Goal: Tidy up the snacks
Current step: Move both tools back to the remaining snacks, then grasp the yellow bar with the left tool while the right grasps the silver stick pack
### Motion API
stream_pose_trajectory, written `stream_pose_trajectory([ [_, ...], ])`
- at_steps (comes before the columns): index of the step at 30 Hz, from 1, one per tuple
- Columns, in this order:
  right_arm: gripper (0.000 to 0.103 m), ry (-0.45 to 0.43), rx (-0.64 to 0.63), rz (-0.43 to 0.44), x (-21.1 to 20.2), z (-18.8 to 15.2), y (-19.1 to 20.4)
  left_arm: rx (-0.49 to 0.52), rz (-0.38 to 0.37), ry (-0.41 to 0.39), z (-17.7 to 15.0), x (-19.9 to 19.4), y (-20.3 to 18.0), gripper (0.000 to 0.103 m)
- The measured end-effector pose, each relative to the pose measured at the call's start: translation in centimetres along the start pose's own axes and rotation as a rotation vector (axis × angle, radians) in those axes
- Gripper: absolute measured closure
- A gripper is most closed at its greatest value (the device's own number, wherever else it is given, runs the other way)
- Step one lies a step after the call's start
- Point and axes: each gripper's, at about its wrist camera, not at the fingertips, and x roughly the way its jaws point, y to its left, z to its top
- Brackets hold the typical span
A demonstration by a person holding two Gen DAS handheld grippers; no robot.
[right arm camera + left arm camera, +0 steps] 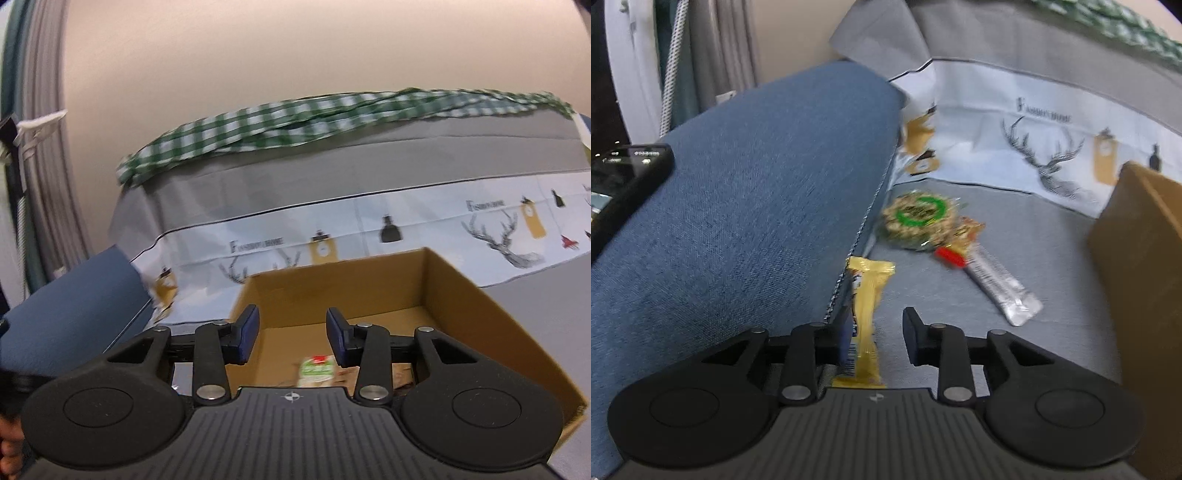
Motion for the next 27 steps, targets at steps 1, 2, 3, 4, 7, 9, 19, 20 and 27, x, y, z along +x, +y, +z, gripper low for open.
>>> stream_pose_trajectory([
  [1,0.058,0.006,-0.011,0.013,0.1,0.0,0.6,0.020,0.015,0.004,0.0,0.3,-0.4,0.068],
  [2,0.054,0.012,-0.016,0.023,0.2,0.1,1.0,0.045,0.038,0.012,-0.1,0.8,-0.9,0.065],
  [3,0.053,0.017,-0.022,0.034,0.3,0.1,1.4,0.069,0.060,0.020,-0.1,1.3,-1.6,0.064],
  [4,0.052,0.022,-0.027,0.044,0.4,0.1,1.8,0.093,0.083,0.026,-0.2,1.8,-2.0,0.063],
  [7,0.050,0.043,-0.045,0.071,0.6,0.1,3.0,0.130,0.139,0.024,-0.8,2.8,-2.8,0.060],
  [9,0.049,0.052,-0.068,0.085,0.7,0.1,3.8,0.132,0.157,0.033,-1.1,3.4,-3.0,0.059],
  [19,0.056,0.106,-0.101,0.172,1.4,0.6,6.2,-0.053,0.081,0.123,-1.0,5.4,-0.5,0.088],
  [20,0.067,0.124,-0.105,0.186,1.8,0.7,6.5,-0.077,0.061,0.117,-0.9,5.2,-0.2,0.088],
  [27,0.083,0.306,-0.137,0.254,7.6,1.1,10.6,-0.211,-0.082,0.181,-1.0,4.7,0.9,0.088],
])
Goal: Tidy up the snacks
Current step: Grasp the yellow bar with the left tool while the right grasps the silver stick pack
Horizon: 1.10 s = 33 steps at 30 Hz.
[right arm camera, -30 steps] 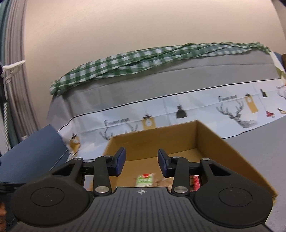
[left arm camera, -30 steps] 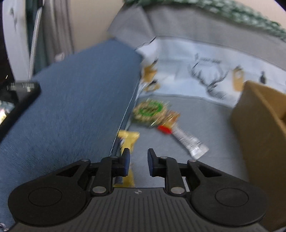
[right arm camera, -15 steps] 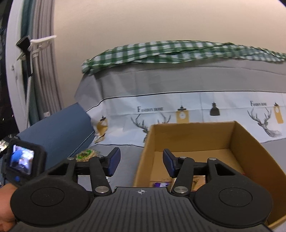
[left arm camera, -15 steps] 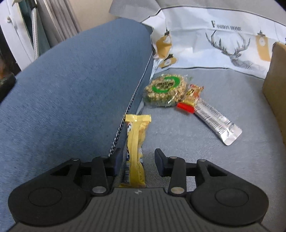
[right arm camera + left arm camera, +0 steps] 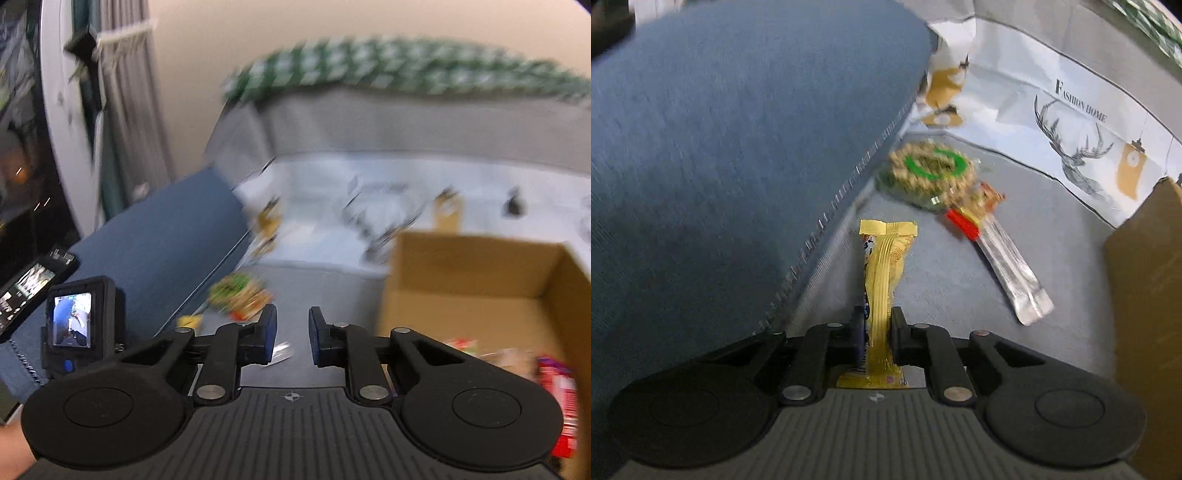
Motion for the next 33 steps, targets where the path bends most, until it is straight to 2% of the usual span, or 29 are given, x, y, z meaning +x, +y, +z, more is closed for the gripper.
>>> stream_pose_trajectory([
  [3,0.076,0.060,-0.016,0.003,4.5,0.8,0.9,-0.046,-0.021,0.026,0.2,-0.1,0.6,0.087],
  [8,0.042,0.232,-0.065,-0.034,13.5,0.9,3.4,-0.106,-0.052,0.062,0.8,0.1,1.4,0.088],
  [13,0.036,0.357,-0.124,-0.064,19.6,-1.1,4.1,-0.138,-0.052,0.072,1.0,-0.2,1.4,0.088],
  [16,0.034,0.418,-0.129,-0.049,21.7,-1.9,4.0,-0.155,-0.059,0.082,1.4,0.0,1.6,0.088],
  [17,0.032,0.413,-0.145,-0.045,21.9,-2.2,4.0,-0.159,-0.063,0.085,1.5,0.0,1.6,0.088],
  [18,0.035,0.405,-0.158,-0.039,22.0,-2.1,4.1,-0.163,-0.065,0.088,1.6,0.0,1.7,0.088],
  [20,0.066,0.398,-0.168,-0.016,21.7,-1.8,4.2,-0.169,-0.068,0.090,1.6,0.1,1.6,0.088],
  [24,0.074,0.406,-0.164,0.000,19.8,-1.3,4.4,-0.161,-0.071,0.082,1.9,-0.3,1.4,0.088],
  [26,0.075,0.400,-0.169,-0.026,18.0,-1.1,4.8,-0.158,-0.070,0.070,2.0,-0.6,1.6,0.088],
  [30,0.076,0.384,-0.144,-0.056,13.0,-1.1,6.3,-0.127,-0.086,0.067,2.0,-1.0,1.4,0.088],
  [33,0.077,0.356,-0.172,-0.053,8.9,-1.9,8.5,-0.141,-0.141,0.079,1.9,-1.1,2.0,0.088],
])
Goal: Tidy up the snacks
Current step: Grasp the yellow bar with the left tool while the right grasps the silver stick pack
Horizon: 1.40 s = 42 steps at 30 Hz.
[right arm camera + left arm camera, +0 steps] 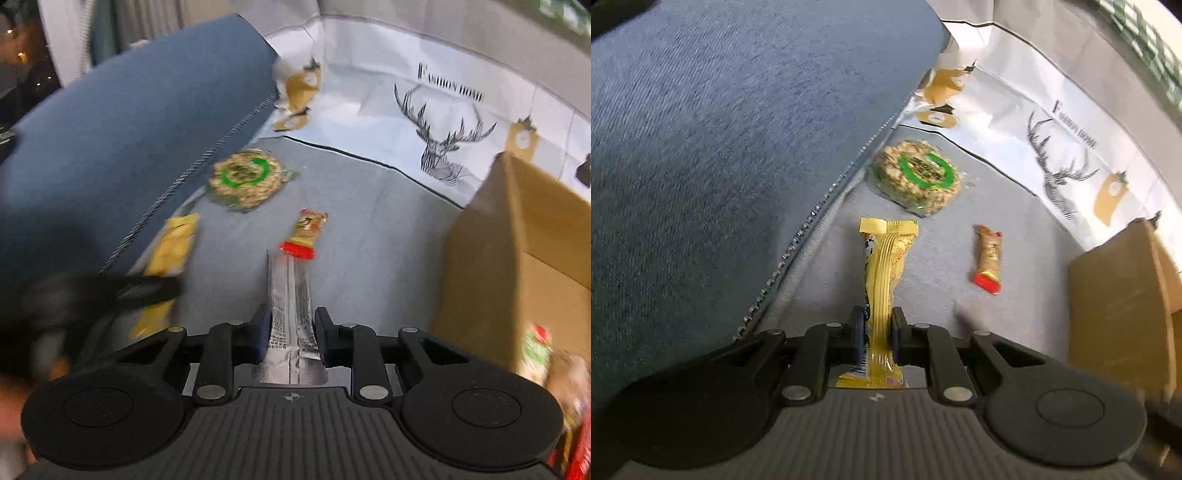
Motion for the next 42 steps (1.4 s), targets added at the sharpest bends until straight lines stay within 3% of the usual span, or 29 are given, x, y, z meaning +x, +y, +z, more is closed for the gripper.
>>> stream_pose_trajectory([
  [2,0.103,-0.016,-0.005,0.016,-2.1,-1.6,0.3,-0.014,-0.046,-0.008,0.0,-0.5,0.6,0.088],
  [6,0.103,-0.027,-0.014,0.020,-3.6,-5.3,-0.2,0.107,-0.085,0.036,-0.3,-1.5,0.1,0.088],
  [9,0.102,-0.013,0.061,0.055,-2.6,-7.7,-1.0,0.234,-0.053,0.054,-0.7,-3.3,-0.4,0.088],
  [11,0.101,-0.039,0.086,0.050,-2.3,-7.9,-1.2,0.295,-0.084,0.084,-1.2,-4.1,-0.1,0.088],
  [12,0.098,-0.070,0.081,0.044,-2.4,-7.7,-1.2,0.309,-0.100,0.109,-1.5,-4.2,0.2,0.088],
  [13,0.083,-0.093,0.069,0.042,-2.3,-7.5,-1.1,0.310,-0.101,0.133,-1.9,-4.0,0.7,0.088],
  [14,0.058,-0.105,0.048,0.037,-2.0,-7.4,-0.9,0.312,-0.117,0.135,-2.0,-4.2,0.7,0.088],
  [16,0.040,-0.102,0.018,0.002,-0.9,-7.5,-0.9,0.336,-0.132,0.133,-2.3,-4.3,0.4,0.088],
  [20,0.038,-0.052,0.061,0.002,1.1,-7.5,-1.8,0.373,-0.074,0.170,-2.8,-2.6,-0.3,0.085],
  [25,0.038,-0.006,0.108,-0.002,3.0,-8.0,-2.2,0.376,-0.074,0.162,-2.7,-2.2,-0.6,0.080],
  [27,0.051,-0.018,0.095,0.012,2.8,-8.2,-1.9,0.368,-0.078,0.159,-2.7,-2.4,-0.5,0.080],
  [28,0.067,-0.023,0.088,0.015,2.6,-8.4,-1.8,0.370,-0.077,0.162,-2.7,-2.3,-0.6,0.080],
  [29,0.073,-0.024,0.088,0.021,2.4,-8.5,-2.0,0.374,-0.072,0.167,-2.7,-2.2,-0.7,0.078],
  [33,0.078,-0.026,0.123,0.082,1.0,-9.2,-2.1,0.393,-0.057,0.184,-2.9,-1.9,-1.0,0.076],
  [42,0.075,0.009,0.093,0.107,-1.2,-11.4,-2.0,0.434,-0.044,0.212,-3.4,-1.6,-1.3,0.080],
])
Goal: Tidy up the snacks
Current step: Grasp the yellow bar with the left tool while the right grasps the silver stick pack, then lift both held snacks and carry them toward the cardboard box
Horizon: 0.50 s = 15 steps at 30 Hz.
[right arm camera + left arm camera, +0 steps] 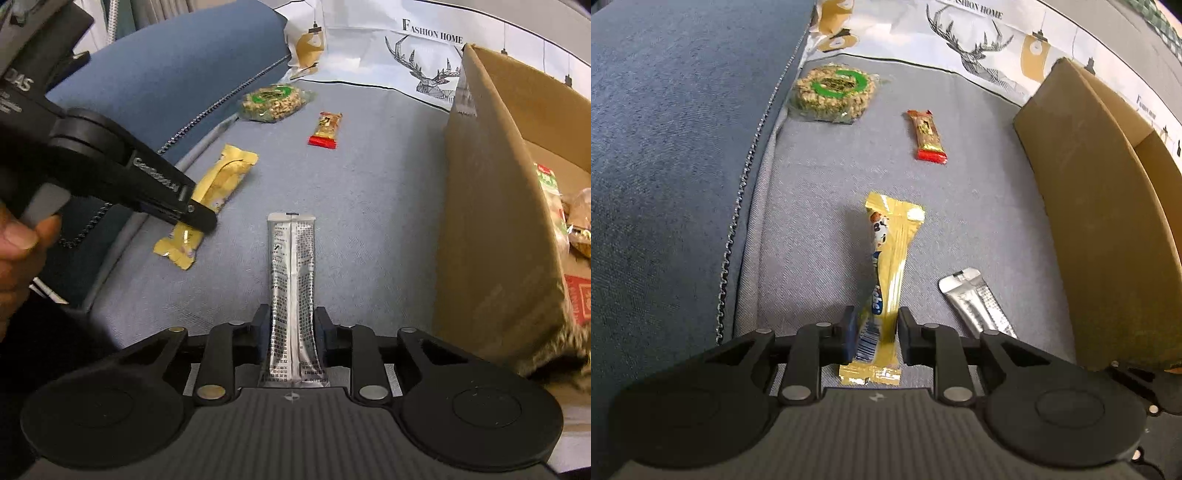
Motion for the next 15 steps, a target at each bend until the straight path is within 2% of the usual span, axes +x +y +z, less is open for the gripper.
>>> stream_pose_trajectory([
  [3,0.071,0.004,-0.005,0.018,0.3,0.0,0.0,0.029,0.001,0.016,-0.2,0.1,-0.6,0.081],
  [6,0.060,0.003,-0.003,0.026,0.6,0.0,-0.3,0.060,-0.033,0.040,-0.6,0.0,-1.2,0.081],
  [8,0.059,0.001,0.004,0.030,0.8,0.2,-0.5,0.082,-0.053,0.043,-0.8,0.0,-1.6,0.081],
  [11,0.059,-0.009,0.006,0.031,1.0,0.2,-0.8,0.099,-0.007,0.046,-0.9,0.3,-2.1,0.080],
  [15,0.059,-0.018,-0.013,0.025,1.2,0.2,-0.6,0.118,0.004,0.063,-0.9,1.0,-2.5,0.080],
])
